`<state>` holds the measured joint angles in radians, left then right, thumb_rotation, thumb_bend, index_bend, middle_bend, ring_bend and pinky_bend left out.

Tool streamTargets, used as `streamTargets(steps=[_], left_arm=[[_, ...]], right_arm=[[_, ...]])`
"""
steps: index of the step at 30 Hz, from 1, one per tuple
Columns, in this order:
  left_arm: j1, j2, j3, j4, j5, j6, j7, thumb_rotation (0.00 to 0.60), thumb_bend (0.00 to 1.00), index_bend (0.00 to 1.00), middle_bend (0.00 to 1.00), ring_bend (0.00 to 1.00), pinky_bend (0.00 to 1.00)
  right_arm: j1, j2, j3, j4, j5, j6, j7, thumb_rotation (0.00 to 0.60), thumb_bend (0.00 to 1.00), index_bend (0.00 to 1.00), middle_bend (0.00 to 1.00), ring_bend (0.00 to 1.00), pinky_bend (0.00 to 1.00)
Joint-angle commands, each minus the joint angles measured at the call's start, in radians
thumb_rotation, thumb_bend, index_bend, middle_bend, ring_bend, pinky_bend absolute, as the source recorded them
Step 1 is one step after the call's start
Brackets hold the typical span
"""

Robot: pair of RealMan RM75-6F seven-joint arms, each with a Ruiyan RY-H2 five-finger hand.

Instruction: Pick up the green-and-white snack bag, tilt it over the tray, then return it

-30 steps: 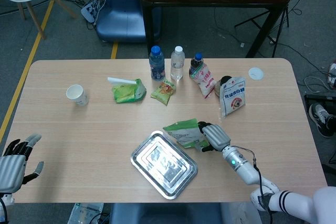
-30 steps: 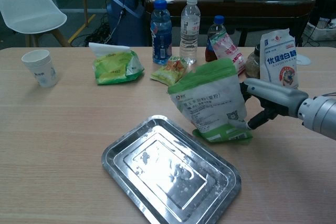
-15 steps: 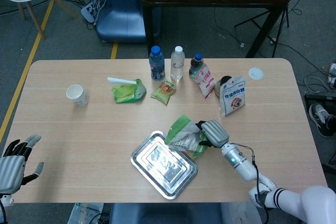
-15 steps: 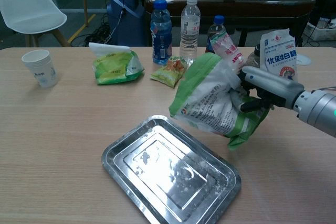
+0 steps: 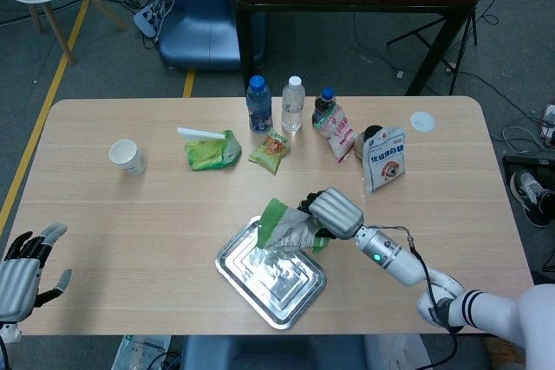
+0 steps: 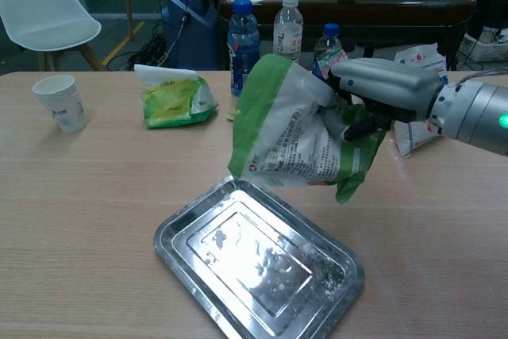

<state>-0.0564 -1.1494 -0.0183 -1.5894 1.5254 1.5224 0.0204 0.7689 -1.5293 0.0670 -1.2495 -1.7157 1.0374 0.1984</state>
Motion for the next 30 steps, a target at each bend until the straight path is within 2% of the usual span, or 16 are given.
streamTargets(steps=[1, 7, 14, 30], left_arm=[[0.004, 0.003, 0.0, 0.002, 0.0, 0.006, -0.005, 0.6, 0.33, 0.15, 0.14, 0.22, 0.08], [0.013, 0.008, 0.002, 0.005, 0.001, 0.017, -0.015, 0.6, 0.33, 0.15, 0.14, 0.21, 0.08], [0.015, 0.013, 0.002, -0.001, 0.007, 0.022, -0.012, 0.6, 0.33, 0.15, 0.14, 0.21, 0.08], [0.015, 0.014, 0.001, -0.006, 0.001, 0.013, -0.003, 0.6, 0.33, 0.15, 0.14, 0.21, 0.08]], right_arm=[[0.088, 0.063, 0.02, -0.093, -0.034, -0.1, -0.172, 0.6, 0.79, 0.65, 0.57, 0.5, 0.64], [0.164, 0.093, 0.014, -0.139, -0.072, -0.201, -0.378, 0.6, 0.79, 0.66, 0.57, 0.5, 0.64], [0.197, 0.083, -0.001, -0.129, -0.112, -0.223, -0.552, 0.6, 0.79, 0.66, 0.57, 0.5, 0.64], [0.166, 0.004, -0.027, -0.054, -0.087, -0.143, -0.614, 0.6, 0.79, 0.66, 0.57, 0.5, 0.64]])
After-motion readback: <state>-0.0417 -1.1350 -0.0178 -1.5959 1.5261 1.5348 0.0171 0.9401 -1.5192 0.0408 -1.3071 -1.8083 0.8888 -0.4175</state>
